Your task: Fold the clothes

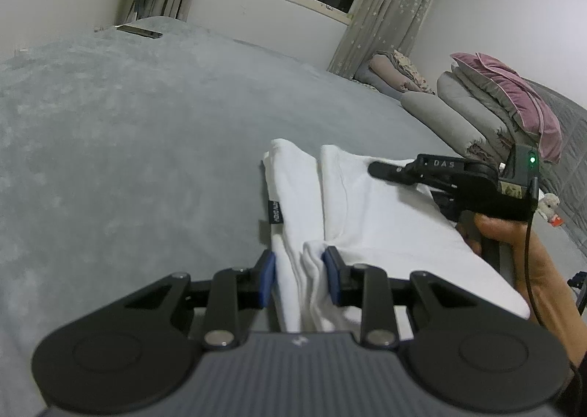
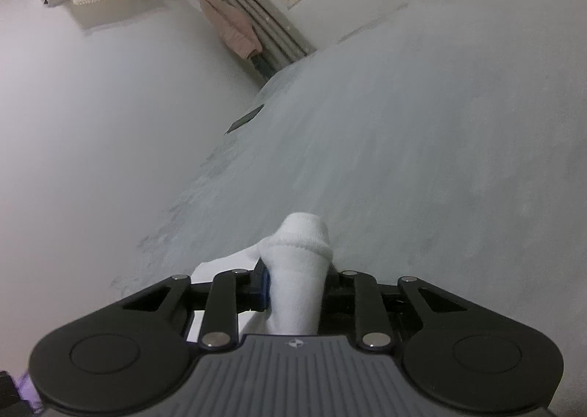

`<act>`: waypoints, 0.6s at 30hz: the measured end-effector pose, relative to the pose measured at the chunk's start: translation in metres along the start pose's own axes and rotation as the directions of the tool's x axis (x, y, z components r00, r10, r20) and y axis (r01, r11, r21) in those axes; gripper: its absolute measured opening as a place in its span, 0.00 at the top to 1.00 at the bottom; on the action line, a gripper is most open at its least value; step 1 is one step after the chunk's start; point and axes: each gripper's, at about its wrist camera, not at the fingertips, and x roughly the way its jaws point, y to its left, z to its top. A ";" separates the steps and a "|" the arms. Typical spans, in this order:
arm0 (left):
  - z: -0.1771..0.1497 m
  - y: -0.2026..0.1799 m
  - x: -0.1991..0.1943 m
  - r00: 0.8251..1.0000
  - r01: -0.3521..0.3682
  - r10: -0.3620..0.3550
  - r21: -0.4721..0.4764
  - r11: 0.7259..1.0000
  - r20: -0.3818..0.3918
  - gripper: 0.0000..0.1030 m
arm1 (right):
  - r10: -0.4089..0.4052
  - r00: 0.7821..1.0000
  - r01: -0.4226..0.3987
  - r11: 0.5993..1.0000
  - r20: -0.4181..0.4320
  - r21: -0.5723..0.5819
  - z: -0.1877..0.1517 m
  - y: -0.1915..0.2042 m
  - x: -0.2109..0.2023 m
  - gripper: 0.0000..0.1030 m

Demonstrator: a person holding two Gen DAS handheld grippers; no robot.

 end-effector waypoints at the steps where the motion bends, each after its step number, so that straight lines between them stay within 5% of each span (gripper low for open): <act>1: 0.000 0.000 0.000 1.000 0.000 0.000 0.002 1.000 0.000 0.74 | -0.016 1.000 0.016 1.000 0.026 -0.003 0.001 0.001 -0.001 0.77; 7: -0.001 0.001 0.000 1.000 -0.001 0.001 0.001 1.000 0.000 0.74 | -0.075 0.990 0.076 0.997 0.118 -0.004 0.005 0.004 -0.009 0.64; 10: 0.000 0.001 0.000 1.000 0.000 0.000 -0.003 1.000 0.000 0.73 | -0.145 0.961 0.141 0.989 0.234 0.031 0.005 0.005 -0.025 0.55; 13: 0.001 0.001 -0.001 1.000 0.001 -0.001 -0.008 1.000 -0.003 0.72 | -0.062 0.976 0.047 0.996 0.207 0.078 0.008 -0.003 -0.028 0.48; 18: 0.003 0.004 -0.002 1.000 0.008 -0.008 -0.020 1.000 -0.008 0.72 | -0.107 0.980 0.108 0.994 0.167 0.005 0.002 0.018 -0.035 0.48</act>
